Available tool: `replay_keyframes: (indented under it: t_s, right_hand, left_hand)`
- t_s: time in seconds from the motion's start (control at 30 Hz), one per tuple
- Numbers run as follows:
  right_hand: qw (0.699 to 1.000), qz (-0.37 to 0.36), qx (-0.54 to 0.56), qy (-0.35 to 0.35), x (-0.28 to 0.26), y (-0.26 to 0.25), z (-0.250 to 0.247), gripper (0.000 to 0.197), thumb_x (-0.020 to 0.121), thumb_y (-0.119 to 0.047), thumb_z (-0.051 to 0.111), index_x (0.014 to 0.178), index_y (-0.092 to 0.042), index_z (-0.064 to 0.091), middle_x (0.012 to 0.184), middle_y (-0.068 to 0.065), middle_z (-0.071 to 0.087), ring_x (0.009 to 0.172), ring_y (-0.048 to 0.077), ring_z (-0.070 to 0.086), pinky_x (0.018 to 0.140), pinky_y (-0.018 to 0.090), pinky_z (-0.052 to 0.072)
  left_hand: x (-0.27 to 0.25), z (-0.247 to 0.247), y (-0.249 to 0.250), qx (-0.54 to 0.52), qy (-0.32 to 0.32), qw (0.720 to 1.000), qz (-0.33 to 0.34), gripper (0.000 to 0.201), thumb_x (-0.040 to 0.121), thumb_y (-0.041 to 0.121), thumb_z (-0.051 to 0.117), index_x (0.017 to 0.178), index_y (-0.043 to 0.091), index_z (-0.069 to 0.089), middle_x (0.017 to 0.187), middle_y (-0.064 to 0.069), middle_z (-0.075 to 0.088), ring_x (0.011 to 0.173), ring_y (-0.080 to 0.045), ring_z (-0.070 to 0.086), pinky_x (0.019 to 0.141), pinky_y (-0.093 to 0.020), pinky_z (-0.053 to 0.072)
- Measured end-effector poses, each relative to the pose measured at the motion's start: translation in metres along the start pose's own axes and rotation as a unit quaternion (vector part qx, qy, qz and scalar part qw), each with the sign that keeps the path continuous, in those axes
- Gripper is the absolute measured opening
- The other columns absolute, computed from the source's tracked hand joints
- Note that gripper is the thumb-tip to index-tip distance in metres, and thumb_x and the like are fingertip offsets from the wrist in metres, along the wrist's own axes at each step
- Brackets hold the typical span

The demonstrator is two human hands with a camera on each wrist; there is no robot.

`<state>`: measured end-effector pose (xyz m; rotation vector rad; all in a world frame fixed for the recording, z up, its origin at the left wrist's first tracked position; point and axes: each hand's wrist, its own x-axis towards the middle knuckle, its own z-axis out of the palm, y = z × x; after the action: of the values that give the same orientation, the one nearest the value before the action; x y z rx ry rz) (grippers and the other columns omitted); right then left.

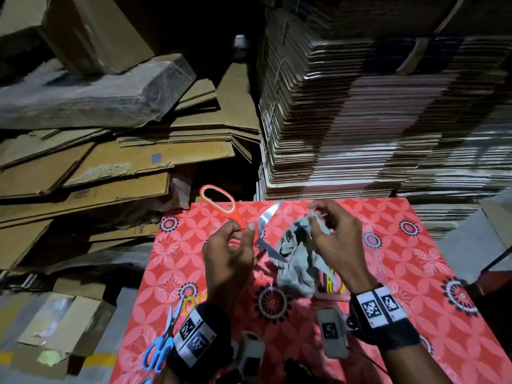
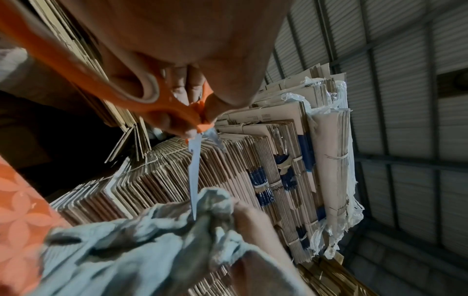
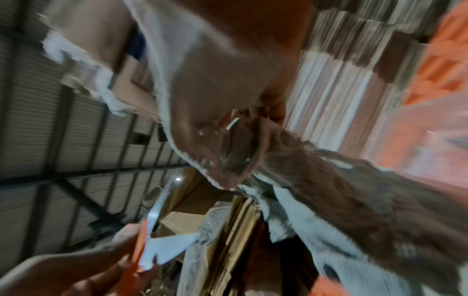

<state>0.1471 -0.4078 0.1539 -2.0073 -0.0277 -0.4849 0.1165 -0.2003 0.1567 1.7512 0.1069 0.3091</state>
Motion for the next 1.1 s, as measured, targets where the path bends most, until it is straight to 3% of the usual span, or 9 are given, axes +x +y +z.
replay_keyframes:
  t_s: [0.17,0.3,0.4,0.5,0.57,0.67,0.8,0.93,1.1]
  right_hand:
    - [0.992,-0.058,0.11,0.023,-0.003,-0.048,-0.005,0.025,0.085,0.001,0.08,0.1,-0.018,0.075,0.083,-0.003,0.073,0.076,0.015,0.068,0.074,0.019,0.056]
    - [0.989,-0.079,0.107,0.066,-0.008,-0.058,0.013,0.016,0.084,-0.008,0.086,0.092,-0.016,0.075,0.085,-0.01,0.075,0.082,0.011,0.072,0.079,0.029,0.059]
    - [0.988,-0.118,0.063,0.075,-0.023,-0.065,0.027,0.011,0.087,-0.016,0.085,0.096,-0.017,0.079,0.09,-0.013,0.077,0.086,0.003,0.073,0.081,0.024,0.058]
    - [0.985,-0.165,0.018,0.049,-0.042,-0.067,0.036,0.032,0.091,-0.014,0.077,0.123,-0.013,0.075,0.114,-0.008,0.075,0.105,0.003,0.07,0.094,0.014,0.05]
    - [0.984,-0.176,0.007,0.025,-0.049,-0.066,0.039,0.049,0.089,-0.006,0.071,0.138,-0.013,0.067,0.12,-0.015,0.067,0.111,0.003,0.066,0.099,0.01,0.045]
    - [0.981,-0.193,-0.005,0.02,-0.051,-0.064,0.037,0.061,0.087,0.001,0.068,0.145,-0.014,0.061,0.117,-0.023,0.062,0.104,0.003,0.066,0.094,0.007,0.044]
    - [0.984,-0.177,-0.015,0.015,-0.049,-0.064,0.031,0.063,0.085,-0.004,0.069,0.147,-0.014,0.058,0.109,-0.011,0.07,0.099,0.003,0.066,0.089,0.003,0.042]
    - [0.99,-0.142,0.019,-0.005,-0.048,-0.065,0.027,0.061,0.086,-0.007,0.074,0.145,-0.017,0.061,0.102,-0.015,0.075,0.097,0.0,0.071,0.088,0.016,0.054]
    - [0.992,-0.098,0.07,0.032,-0.036,-0.075,0.022,0.064,0.089,-0.003,0.075,0.147,-0.026,0.059,0.101,-0.019,0.076,0.096,-0.003,0.073,0.087,0.019,0.057]
  left_hand:
    - [0.001,0.003,0.012,-0.026,-0.004,1.0,0.009,0.039,0.103,0.023,0.065,0.072,0.006,0.048,0.064,-0.02,0.055,0.046,-0.033,0.065,0.041,-0.023,0.044]
    - [-0.001,0.006,0.017,-0.017,-0.006,1.0,0.02,0.039,0.102,0.026,0.067,0.071,0.01,0.051,0.057,0.0,0.057,0.047,-0.031,0.068,0.044,-0.032,0.048]
    - [-0.003,0.008,0.021,-0.008,0.01,0.999,0.046,0.036,0.101,0.028,0.067,0.07,0.015,0.053,0.053,0.004,0.057,0.045,-0.024,0.065,0.048,-0.041,0.053]
    - [0.0,0.003,0.024,-0.024,0.028,0.997,0.066,0.034,0.102,0.026,0.066,0.073,0.012,0.055,0.054,0.002,0.058,0.042,-0.024,0.061,0.045,-0.034,0.049]
    - [0.001,0.001,0.023,-0.025,0.03,0.996,0.076,0.033,0.099,0.031,0.065,0.074,0.012,0.056,0.054,-0.001,0.056,0.042,-0.026,0.058,0.043,-0.035,0.047]
    - [0.001,0.002,0.015,-0.039,0.022,0.997,0.068,0.033,0.098,0.037,0.065,0.075,0.014,0.056,0.054,-0.01,0.053,0.042,-0.035,0.054,0.042,-0.047,0.047]
    - [-0.001,0.004,0.011,-0.04,0.02,0.997,0.058,0.037,0.098,0.041,0.065,0.074,0.016,0.053,0.055,-0.02,0.047,0.041,-0.044,0.05,0.039,-0.052,0.043]
    - [-0.003,0.006,0.018,-0.015,0.042,0.996,0.072,0.034,0.097,0.038,0.066,0.074,0.015,0.056,0.057,-0.014,0.054,0.042,-0.038,0.053,0.038,-0.049,0.043]
    - [-0.006,0.01,0.023,-0.009,0.035,0.993,0.111,0.026,0.097,0.026,0.063,0.074,0.013,0.058,0.066,-0.007,0.055,0.057,-0.016,0.05,0.047,-0.046,0.048]
